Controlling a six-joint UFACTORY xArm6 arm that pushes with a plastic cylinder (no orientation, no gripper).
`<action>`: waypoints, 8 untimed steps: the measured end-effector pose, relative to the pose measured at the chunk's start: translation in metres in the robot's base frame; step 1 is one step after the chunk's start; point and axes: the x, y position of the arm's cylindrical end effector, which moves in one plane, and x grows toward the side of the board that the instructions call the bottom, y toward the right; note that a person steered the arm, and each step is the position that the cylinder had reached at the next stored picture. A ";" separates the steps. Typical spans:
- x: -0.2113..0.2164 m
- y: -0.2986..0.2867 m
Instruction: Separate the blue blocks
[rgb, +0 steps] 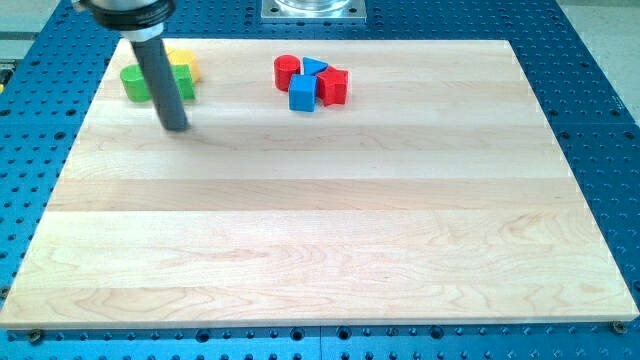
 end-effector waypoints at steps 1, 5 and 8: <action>-0.056 0.058; 0.004 0.174; 0.018 0.139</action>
